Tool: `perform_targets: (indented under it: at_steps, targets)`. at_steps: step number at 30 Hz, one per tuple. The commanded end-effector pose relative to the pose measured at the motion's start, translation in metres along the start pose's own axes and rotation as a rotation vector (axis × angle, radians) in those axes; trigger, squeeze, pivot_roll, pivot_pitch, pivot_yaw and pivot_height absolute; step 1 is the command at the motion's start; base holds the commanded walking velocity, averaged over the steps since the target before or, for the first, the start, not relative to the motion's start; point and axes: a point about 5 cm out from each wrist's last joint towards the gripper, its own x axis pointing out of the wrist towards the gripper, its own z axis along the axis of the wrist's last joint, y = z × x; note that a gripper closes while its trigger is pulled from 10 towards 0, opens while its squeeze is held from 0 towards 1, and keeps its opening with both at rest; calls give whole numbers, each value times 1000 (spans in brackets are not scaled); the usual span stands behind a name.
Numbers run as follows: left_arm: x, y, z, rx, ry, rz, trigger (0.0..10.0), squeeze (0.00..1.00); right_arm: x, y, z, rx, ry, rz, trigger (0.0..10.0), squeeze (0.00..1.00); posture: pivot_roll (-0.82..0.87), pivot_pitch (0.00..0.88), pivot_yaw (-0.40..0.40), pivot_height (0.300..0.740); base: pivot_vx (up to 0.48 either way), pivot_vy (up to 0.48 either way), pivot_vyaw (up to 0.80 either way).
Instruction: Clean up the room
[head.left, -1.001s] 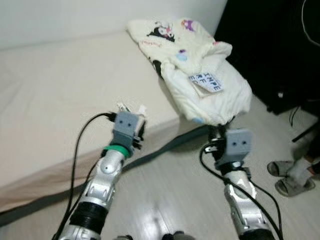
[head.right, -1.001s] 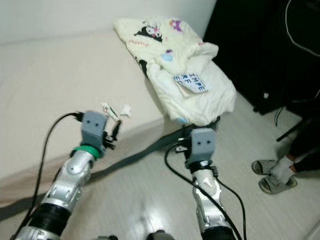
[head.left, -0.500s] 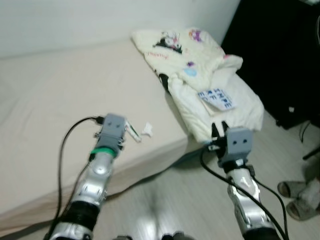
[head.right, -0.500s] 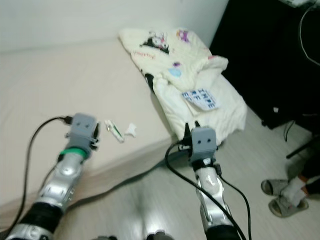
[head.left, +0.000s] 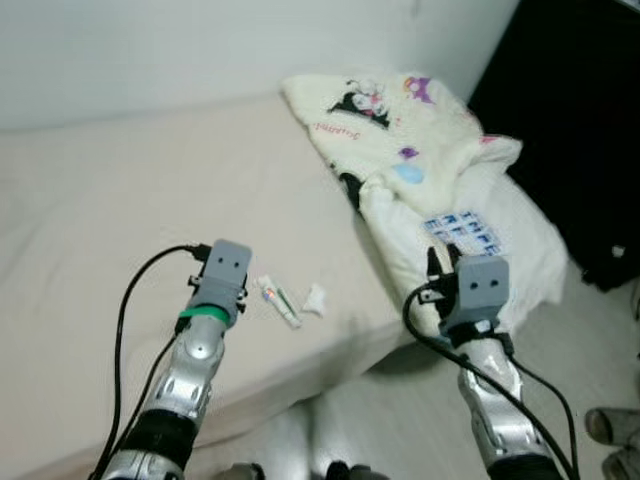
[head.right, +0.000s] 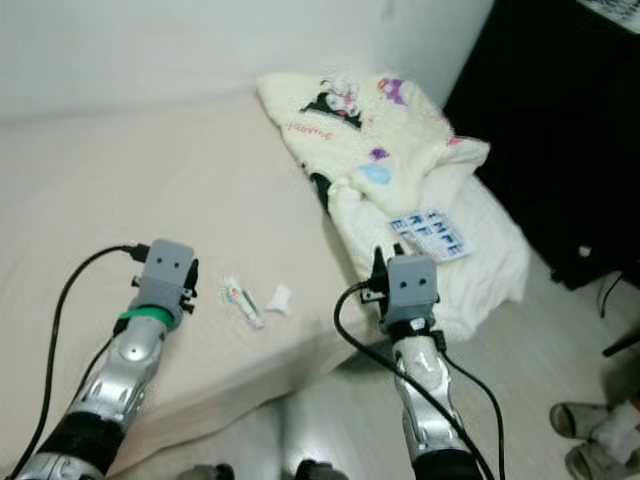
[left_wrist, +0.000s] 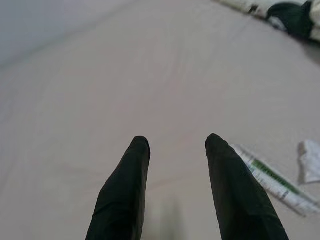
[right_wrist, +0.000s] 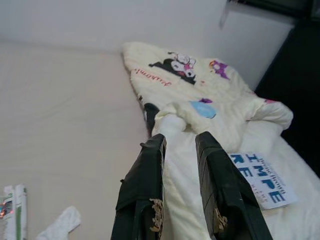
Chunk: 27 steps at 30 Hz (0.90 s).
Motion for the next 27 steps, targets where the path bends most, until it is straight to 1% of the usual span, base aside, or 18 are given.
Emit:
perform_targets:
  at_steps: [1, 5, 8, 15, 21, 24, 27]
  targets:
    - [-4, -7, -8, -12, 28, -19, 10000, 0, -8, -4, -10, 2, 43, -15, 10000, 0, -65, 136, -2, 740, 0, 0, 0]
    - [-2, -7, -5, -12, 20, -19, 10000, 0, -8, -2, -11, 0, 47, -7, 10000, 0, -65, 140, -2, 735, 0, 0, 0]
    - [-1, -9, -1, -18, 6, -25, 10000, 0, -9, -1, -11, 2, 48, -6, 10000, 0, -67, 146, 1, 720, 0, 0, 0]
    - [-1, -11, 2, -33, -3, -41, 10000, 0, -10, -2, -11, 5, 51, -13, 10000, 0, -67, 146, 1, 700, 0, 0, 0]
    - [1, -16, 3, -78, 25, -60, 10000, 0, -10, -2, -11, 9, 50, -12, 10000, 0, -67, 146, 1, 675, 0, 0, 0]
    - [1, -17, 4, -83, 23, -63, 10000, 0, -10, -2, -11, 9, 50, -12, 10000, 0, -67, 146, 1, 670, 0, 0, 0]
    - [2, -19, 5, -94, 37, -63, 10000, 0, -10, -1, -11, 12, 47, -11, 10000, 0, -67, 146, 1, 655, 0, 0, 0]
